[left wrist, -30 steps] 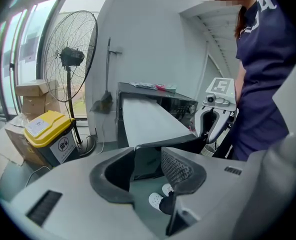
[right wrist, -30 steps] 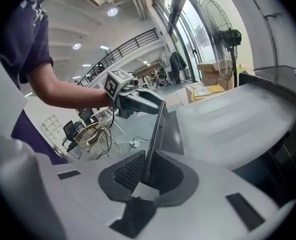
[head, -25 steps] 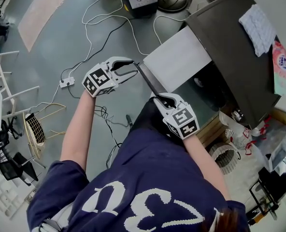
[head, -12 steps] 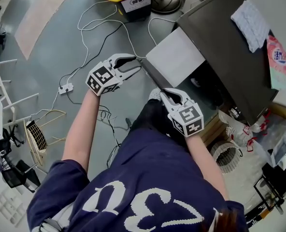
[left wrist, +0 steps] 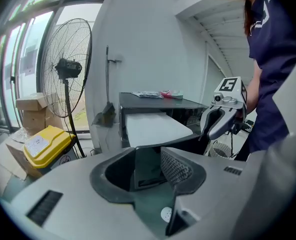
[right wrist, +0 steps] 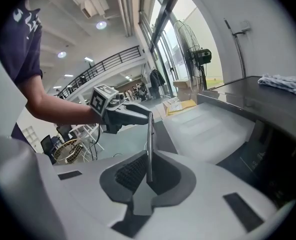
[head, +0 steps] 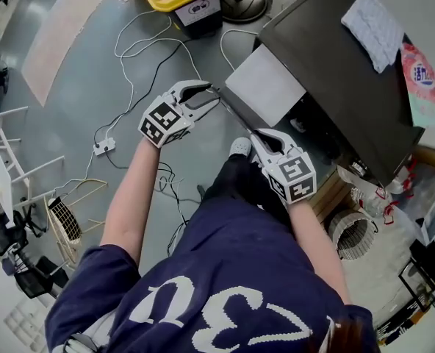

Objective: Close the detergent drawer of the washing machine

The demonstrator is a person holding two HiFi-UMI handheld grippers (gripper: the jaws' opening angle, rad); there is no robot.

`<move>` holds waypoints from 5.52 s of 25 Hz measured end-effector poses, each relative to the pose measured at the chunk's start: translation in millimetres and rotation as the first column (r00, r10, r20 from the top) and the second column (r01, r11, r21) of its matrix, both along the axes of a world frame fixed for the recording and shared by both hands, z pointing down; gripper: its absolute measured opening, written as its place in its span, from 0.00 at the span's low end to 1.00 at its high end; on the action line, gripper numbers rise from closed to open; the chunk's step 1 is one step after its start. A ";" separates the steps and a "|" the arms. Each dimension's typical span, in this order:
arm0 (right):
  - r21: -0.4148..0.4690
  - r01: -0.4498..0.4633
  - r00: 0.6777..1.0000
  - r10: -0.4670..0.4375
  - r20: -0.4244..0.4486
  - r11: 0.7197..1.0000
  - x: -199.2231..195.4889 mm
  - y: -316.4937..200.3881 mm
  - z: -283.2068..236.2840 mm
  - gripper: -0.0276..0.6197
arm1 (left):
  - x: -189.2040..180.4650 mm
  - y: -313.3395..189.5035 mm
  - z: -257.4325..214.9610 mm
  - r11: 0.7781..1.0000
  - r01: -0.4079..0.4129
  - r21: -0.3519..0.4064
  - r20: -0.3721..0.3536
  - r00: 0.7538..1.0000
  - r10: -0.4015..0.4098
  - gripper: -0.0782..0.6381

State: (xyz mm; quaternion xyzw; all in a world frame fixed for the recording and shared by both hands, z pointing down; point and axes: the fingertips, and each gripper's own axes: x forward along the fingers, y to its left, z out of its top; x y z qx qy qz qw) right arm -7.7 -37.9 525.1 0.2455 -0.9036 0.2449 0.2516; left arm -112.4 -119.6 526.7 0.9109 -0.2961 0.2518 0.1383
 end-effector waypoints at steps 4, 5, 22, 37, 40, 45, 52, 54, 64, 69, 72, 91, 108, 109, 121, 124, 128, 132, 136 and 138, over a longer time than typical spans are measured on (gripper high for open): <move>0.007 -0.023 1.000 0.023 -0.006 1.000 4.4 -10.0 -1.3 0.12 | 4.9 -9.8 -1.6 1.000 -0.010 0.008 0.018 1.000 0.010 0.36; 0.012 -0.030 0.999 0.031 -0.009 0.999 6.3 -13.6 -1.6 0.12 | 6.9 -13.3 -2.0 1.000 -0.009 0.010 0.020 1.000 0.009 0.36; 0.070 -0.177 0.983 0.180 -0.040 0.982 46.6 -80.6 -4.7 0.15 | 44.7 -76.6 -2.7 0.999 0.035 0.033 -0.004 0.999 -0.035 0.36; 0.176 -0.272 0.958 0.284 -0.047 0.946 72.8 -112.4 -13.0 0.20 | 63.9 -110.8 -1.5 0.999 0.023 0.037 -0.021 1.000 -0.022 0.36; 0.247 -0.293 0.948 0.315 -0.054 0.924 85.8 -107.0 -22.9 0.19 | 65.1 -113.3 -0.9 0.999 0.015 0.039 -0.020 1.000 -0.015 0.36; 0.207 -0.336 0.929 0.359 -0.085 0.919 103.3 -87.9 -7.4 0.19 | 65.0 -114.4 -0.7 0.999 0.006 0.045 -0.017 1.000 -0.005 0.36; 0.166 -0.383 0.912 0.400 -0.087 0.909 101.0 -89.9 4.7 0.11 | 65.8 -115.3 0.3 0.999 0.006 0.044 -0.015 1.000 -0.005 0.36; 0.153 -0.394 0.909 0.409 -0.080 0.906 101.4 -90.6 4.8 0.11 | 65.5 -115.7 0.3 0.999 0.009 0.043 -0.016 1.000 -0.009 0.36; 0.140 -0.436 0.891 0.448 -0.068 0.889 99.6 -90.9 5.4 0.11 | 64.1 -116.0 0.4 0.999 0.020 0.042 -0.027 0.999 -0.019 0.36; 0.125 -0.453 0.886 0.462 -0.053 0.883 99.0 -91.3 5.9 0.12 | 63.1 -116.8 1.4 0.999 0.035 0.034 -0.038 0.999 -0.034 0.36; 0.118 -0.487 0.867 0.495 -0.054 0.865 104.3 -99.8 5.3 0.10 | 66.6 -125.5 0.7 0.997 0.068 0.046 -0.039 0.997 -0.066 0.36; 0.172 -0.548 0.821 0.566 -0.076 0.819 121.8 -122.8 4.4 0.11 | 83.6 -148.9 0.4 0.992 0.102 0.069 -0.036 0.994 -0.099 0.36; 0.145 -0.571 0.811 0.583 -0.050 0.808 112.7 -117.5 3.7 0.07 | 93.6 -132.3 0.8 0.979 0.176 0.105 -0.052 0.984 -0.171 0.14; 0.144 -0.571 0.811 0.583 -0.051 0.808 112.5 -117.5 3.9 0.07 | 93.7 -132.6 0.6 0.979 0.179 0.101 -0.056 0.983 -0.173 0.14; 0.174 -0.565 0.807 0.584 -0.085 0.806 114.3 -122.8 7.2 0.07 | 95.3 -138.0 2.5 0.975 0.199 0.095 -0.062 0.979 -0.194 0.14; 0.180 -0.568 0.804 0.588 -0.089 0.803 116.1 -124.0 7.6 0.07 | 96.6 -138.8 2.6 0.976 0.197 0.095 -0.063 0.979 -0.192 0.14; 0.196 -0.547 0.816 0.570 -0.094 0.814 111.2 -130.7 6.0 0.07 | 102.4 -149.0 3.0 0.974 0.208 0.095 -0.046 0.978 -0.204 0.14; 0.241 -0.477 0.851 0.513 -0.112 0.845 95.8 -127.9 -0.9 0.07 | 101.7 -150.0 2.8 0.974 0.208 0.091 -0.063 0.977 -0.203 0.14; 0.242 -0.498 0.840 0.533 -0.102 0.833 108.7 -127.2 -2.1 0.07 | 101.7 -149.7 1.8 0.975 0.201 0.098 -0.081 0.978 -0.193 0.14; 0.239 -0.517 0.832 0.549 -0.086 0.822 115.9 -128.6 -4.4 0.07 | 102.4 -149.5 2.4 0.974 0.201 0.101 -0.083 0.978 -0.193 0.14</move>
